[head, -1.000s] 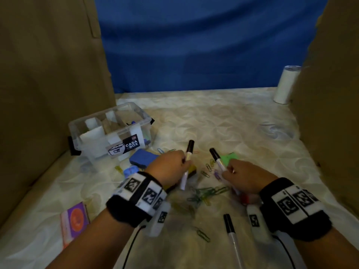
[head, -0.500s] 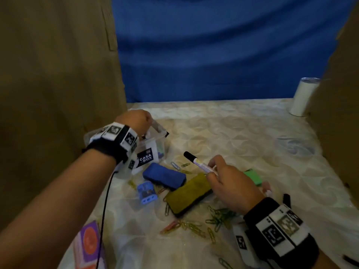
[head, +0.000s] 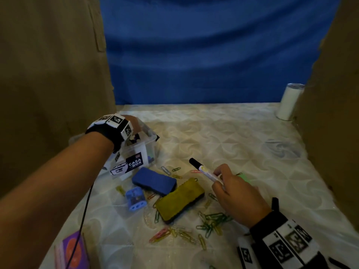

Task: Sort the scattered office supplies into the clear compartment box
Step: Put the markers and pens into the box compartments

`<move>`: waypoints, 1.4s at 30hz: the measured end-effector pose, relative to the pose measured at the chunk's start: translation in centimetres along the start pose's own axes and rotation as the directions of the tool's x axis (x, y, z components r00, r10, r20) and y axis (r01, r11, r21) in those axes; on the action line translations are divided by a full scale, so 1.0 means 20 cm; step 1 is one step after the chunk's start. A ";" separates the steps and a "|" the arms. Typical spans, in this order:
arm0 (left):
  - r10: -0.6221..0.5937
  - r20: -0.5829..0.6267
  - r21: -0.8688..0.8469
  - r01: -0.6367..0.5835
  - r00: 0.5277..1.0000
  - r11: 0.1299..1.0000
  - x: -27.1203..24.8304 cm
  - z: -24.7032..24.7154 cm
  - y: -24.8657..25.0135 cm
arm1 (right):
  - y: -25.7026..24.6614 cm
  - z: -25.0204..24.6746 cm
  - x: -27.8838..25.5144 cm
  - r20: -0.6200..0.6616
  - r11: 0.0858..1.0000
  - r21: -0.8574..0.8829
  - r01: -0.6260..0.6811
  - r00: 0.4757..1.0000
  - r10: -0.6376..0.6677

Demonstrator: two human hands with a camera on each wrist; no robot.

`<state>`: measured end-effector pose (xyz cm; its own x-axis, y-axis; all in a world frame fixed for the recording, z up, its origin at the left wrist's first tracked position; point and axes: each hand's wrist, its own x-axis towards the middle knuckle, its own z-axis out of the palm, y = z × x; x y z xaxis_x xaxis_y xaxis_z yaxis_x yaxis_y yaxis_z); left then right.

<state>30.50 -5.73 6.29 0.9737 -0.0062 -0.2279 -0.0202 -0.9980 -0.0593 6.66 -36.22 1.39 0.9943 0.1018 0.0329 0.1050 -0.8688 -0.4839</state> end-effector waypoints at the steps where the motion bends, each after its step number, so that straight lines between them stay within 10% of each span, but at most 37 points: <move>1: 0.016 -0.069 0.001 -0.016 0.997 1.000 -0.22 -0.04 0.11 | -0.01 0.00 0.00 0.016 1.000 -0.020 0.014 1.000 -0.014; 12: -0.282 -0.234 -0.211 0.235 0.930 0.949 -0.76 0.32 -0.36 | -0.17 0.12 0.11 0.073 0.977 0.096 0.190 0.978 -0.198; 19: -0.269 -0.344 -0.462 0.087 0.900 0.883 -0.75 0.48 -0.39 | -0.67 0.16 0.47 -0.060 0.955 0.184 0.234 0.972 -0.227; 29: -0.274 -0.337 -0.504 0.074 0.901 0.860 -0.77 0.48 -0.37 | -0.95 0.36 1.03 0.195 0.956 -0.284 0.073 0.981 -0.017; 42: -0.277 -0.345 -0.484 0.082 0.897 0.871 -0.74 0.50 -0.37 | -0.67 0.28 0.48 -0.152 0.942 -0.055 0.331 0.930 -0.336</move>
<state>13.87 2.32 0.33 0.9572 0.2490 0.1478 0.1723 -0.9000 0.4004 14.67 -20.93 3.22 0.8923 0.3125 0.3259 0.4292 -0.8112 -0.3973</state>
